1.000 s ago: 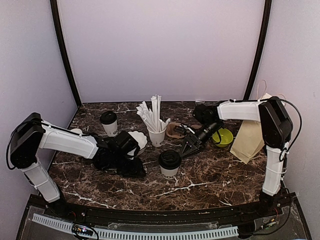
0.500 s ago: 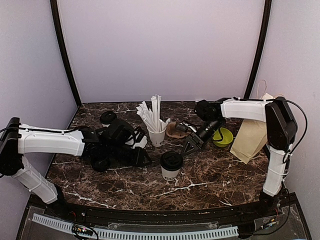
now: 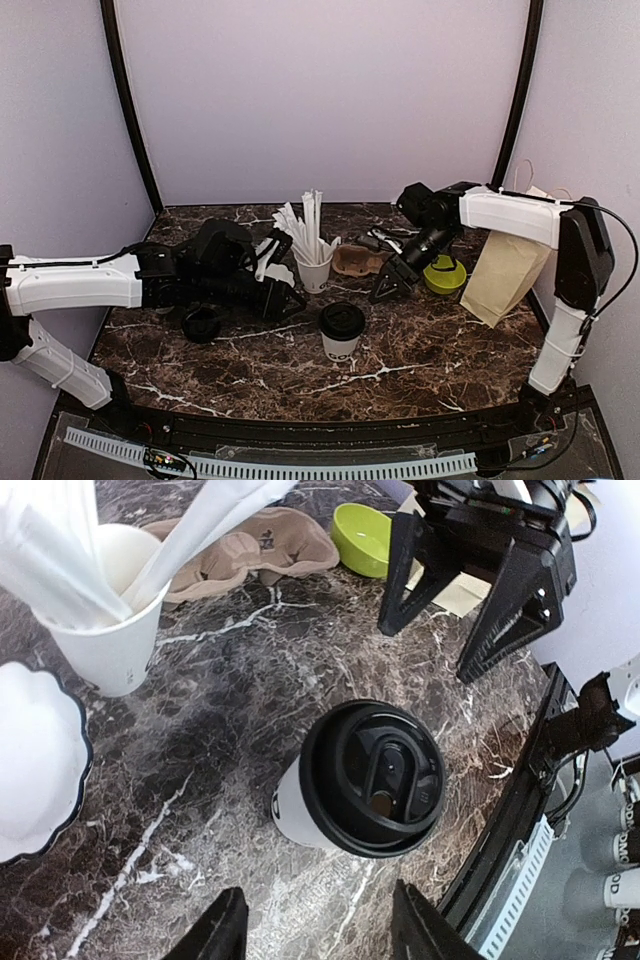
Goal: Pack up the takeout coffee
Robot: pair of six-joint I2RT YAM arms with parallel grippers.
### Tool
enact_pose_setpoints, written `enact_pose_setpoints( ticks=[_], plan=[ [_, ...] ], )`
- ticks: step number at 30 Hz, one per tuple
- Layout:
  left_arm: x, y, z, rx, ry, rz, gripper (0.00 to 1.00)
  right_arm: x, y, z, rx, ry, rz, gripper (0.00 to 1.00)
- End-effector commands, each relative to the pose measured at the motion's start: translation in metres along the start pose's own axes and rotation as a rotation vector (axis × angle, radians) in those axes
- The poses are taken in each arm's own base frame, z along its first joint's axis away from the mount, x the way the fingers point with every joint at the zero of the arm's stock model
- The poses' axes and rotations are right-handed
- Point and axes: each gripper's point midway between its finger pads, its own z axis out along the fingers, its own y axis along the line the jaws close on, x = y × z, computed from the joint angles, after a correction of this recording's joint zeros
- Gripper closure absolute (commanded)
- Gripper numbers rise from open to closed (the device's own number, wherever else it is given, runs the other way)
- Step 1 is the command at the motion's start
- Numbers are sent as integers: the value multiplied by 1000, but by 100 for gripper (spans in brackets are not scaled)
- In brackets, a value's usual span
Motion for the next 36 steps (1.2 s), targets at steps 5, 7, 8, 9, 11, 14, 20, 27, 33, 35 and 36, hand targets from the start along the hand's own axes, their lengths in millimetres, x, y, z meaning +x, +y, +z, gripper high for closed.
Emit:
enact_pose_setpoints(
  ticks=[5,7,8,9,11,14,20,27,33,35,36],
  plan=[
    [-23,-29,-32,17,-104,325,43,-5,17,-30,164,-29,-268,30],
    [-30,-24,-39,-32,-121,357,40,-1,21,-34,212,-14,-343,26],
    [-33,-23,-43,-51,-131,368,38,-1,24,-34,238,-8,-388,24],
    [-39,-19,-48,-87,-145,385,35,0,24,-35,265,0,-420,23],
    [-51,-14,-60,-145,-181,414,24,-3,30,-35,314,9,-496,18],
    [-77,-5,-83,-256,-272,443,10,-10,38,-32,366,23,-579,15],
    [-130,20,-128,-484,-474,413,1,-23,59,-17,345,26,-662,13],
    [-134,26,-139,-427,-563,242,2,-25,69,17,302,93,-704,9],
    [-122,29,-144,-403,-574,204,3,-25,67,36,309,144,-730,4],
    [-120,32,-147,-413,-572,193,3,-26,65,41,310,153,-730,4],
    [-118,33,-147,-414,-569,190,3,-26,65,43,308,156,-730,4]
  ],
)
